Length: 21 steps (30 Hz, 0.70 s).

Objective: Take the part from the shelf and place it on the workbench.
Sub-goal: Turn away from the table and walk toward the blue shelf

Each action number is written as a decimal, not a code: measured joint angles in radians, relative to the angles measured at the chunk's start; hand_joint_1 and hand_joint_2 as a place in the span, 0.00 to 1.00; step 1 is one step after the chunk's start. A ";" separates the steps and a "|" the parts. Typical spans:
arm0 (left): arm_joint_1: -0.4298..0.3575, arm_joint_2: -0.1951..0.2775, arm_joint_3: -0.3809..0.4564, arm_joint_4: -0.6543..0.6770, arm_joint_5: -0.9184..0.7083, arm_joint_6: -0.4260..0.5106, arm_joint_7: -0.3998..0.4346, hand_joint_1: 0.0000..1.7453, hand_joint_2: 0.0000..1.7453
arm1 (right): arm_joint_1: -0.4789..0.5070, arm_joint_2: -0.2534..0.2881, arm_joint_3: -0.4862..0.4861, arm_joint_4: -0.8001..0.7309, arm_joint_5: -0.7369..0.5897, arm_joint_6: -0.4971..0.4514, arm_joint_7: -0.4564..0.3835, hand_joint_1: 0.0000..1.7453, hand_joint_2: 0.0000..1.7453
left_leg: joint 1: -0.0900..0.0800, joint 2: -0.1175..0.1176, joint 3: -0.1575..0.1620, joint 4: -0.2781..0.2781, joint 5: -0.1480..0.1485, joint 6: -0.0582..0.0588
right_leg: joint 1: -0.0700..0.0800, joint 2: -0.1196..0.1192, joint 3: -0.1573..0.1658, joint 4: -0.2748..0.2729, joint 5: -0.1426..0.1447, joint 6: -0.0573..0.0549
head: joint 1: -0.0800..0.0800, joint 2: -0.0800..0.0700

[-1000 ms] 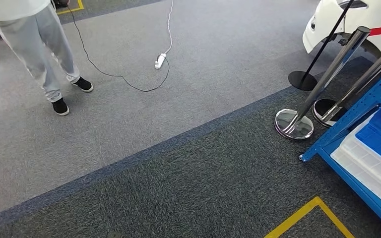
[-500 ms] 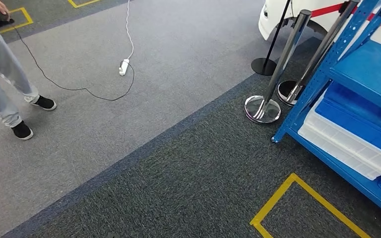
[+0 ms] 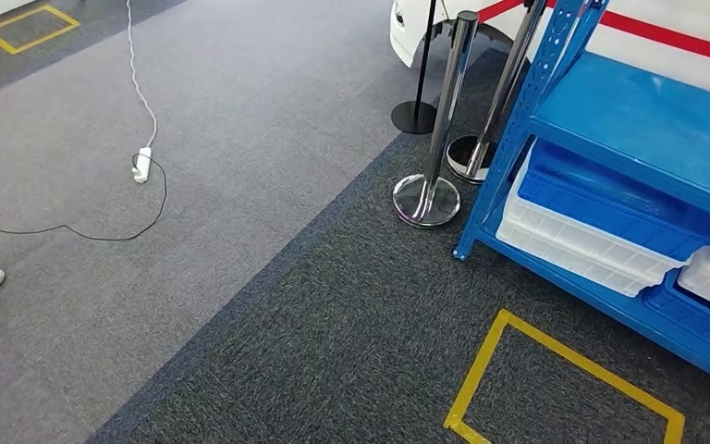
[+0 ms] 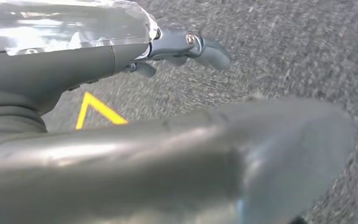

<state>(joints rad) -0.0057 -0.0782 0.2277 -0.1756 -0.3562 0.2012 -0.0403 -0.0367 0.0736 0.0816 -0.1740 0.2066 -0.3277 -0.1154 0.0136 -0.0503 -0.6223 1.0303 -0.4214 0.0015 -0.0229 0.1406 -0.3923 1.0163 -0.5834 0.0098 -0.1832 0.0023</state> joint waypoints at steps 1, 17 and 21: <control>0.000 0.000 0.000 0.000 0.001 -0.001 -0.001 0.00 0.00 | 0.000 0.000 0.000 0.000 0.001 0.000 -0.001 0.00 0.00 | 0.002 0.010 0.020 -0.013 -0.008 0.007 | 0.001 -0.024 -0.020 0.044 0.024 0.005 | 0.000 0.000; -0.019 0.000 0.000 0.000 -0.004 0.004 -0.028 0.00 0.00 | -0.015 0.004 -0.009 0.002 -0.001 0.012 0.011 0.00 0.00 | -0.011 0.115 0.283 0.012 -0.185 -0.023 | 0.020 -0.173 -0.252 0.037 0.170 -0.044 | 0.003 0.000; -0.019 0.000 0.001 0.000 -0.002 0.026 -0.043 0.00 0.00 | -0.018 0.004 -0.010 0.002 0.002 0.023 0.017 0.00 0.00 | -0.005 0.062 0.149 0.213 -0.297 -0.029 | 0.023 -0.141 -0.246 0.033 0.161 -0.059 | 0.003 0.000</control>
<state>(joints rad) -0.0243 -0.0784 0.2286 -0.1755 -0.3583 0.2272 -0.0832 -0.0544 0.0772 0.0717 -0.1717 0.2085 -0.3050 -0.0989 0.0084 0.0122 -0.4728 1.2433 -0.7186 -0.0280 0.0003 -0.0008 -0.6379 1.0497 -0.4220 -0.0496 -0.1801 0.0023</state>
